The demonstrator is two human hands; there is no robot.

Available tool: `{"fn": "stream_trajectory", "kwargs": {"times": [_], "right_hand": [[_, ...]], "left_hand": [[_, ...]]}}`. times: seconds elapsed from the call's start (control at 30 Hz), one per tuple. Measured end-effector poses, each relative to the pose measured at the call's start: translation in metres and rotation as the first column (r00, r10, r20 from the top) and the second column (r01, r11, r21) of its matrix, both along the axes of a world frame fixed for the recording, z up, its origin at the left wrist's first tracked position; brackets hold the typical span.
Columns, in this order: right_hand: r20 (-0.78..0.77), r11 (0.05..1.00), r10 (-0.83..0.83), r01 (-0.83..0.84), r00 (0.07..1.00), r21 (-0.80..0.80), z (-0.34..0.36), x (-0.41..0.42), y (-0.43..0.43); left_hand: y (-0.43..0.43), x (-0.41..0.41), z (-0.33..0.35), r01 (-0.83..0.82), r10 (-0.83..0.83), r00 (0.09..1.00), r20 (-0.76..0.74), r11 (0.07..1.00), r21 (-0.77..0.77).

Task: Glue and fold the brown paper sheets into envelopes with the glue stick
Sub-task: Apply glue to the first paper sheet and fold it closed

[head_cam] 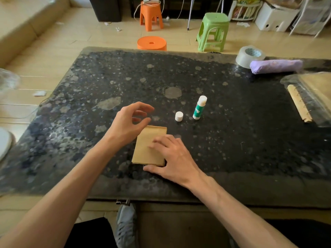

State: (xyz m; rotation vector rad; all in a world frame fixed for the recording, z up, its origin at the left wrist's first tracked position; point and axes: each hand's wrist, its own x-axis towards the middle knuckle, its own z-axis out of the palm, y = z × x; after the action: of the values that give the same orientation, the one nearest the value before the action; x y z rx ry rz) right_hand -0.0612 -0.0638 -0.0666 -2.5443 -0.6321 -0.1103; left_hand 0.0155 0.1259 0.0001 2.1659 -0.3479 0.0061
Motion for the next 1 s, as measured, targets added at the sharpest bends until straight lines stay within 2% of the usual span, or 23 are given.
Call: {"fn": "stream_trajectory", "kwargs": {"times": [0.2, 0.4, 0.6, 0.73, 0.83, 0.93, 1.0], "right_hand": [[0.164, 0.994, 0.053, -0.036, 0.985, -0.102, -0.001, -0.009, 0.005], [0.257, 0.982, 0.131, -0.089, 0.958, -0.169, 0.012, -0.015, 0.01], [0.25, 0.983, 0.122, -0.083, 0.96, -0.164, 0.016, -0.018, 0.011], [0.217, 0.991, 0.096, -0.073, 0.971, -0.112, 0.016, -0.02, 0.007], [0.264, 0.996, 0.082, -0.069, 0.961, -0.057, 0.019, -0.024, -0.004], [0.316, 0.996, 0.001, -0.03, 0.949, 0.085, 0.02, -0.024, -0.024], [0.295, 0.982, -0.078, 0.022, 0.952, 0.188, 0.019, -0.022, -0.042]], "left_hand": [[0.014, -0.003, 0.002, -0.023, 0.023, 1.0, 0.001, 0.999, -0.027], [0.011, -0.002, 0.003, -0.02, 0.02, 1.0, 0.003, 1.0, -0.02], [0.008, -0.002, 0.002, 0.003, -0.003, 1.0, -0.002, 1.0, 0.002], [0.008, -0.004, 0.001, 0.033, -0.033, 0.999, -0.019, 0.999, -0.007], [0.004, -0.008, 0.0, 0.103, -0.103, 0.994, -0.027, 0.994, 0.022], [0.0, -0.008, -0.007, 0.155, -0.151, 0.988, -0.04, 0.974, 0.166], [-0.003, -0.008, -0.013, 0.16, -0.152, 0.987, -0.049, 0.946, 0.281]]}}
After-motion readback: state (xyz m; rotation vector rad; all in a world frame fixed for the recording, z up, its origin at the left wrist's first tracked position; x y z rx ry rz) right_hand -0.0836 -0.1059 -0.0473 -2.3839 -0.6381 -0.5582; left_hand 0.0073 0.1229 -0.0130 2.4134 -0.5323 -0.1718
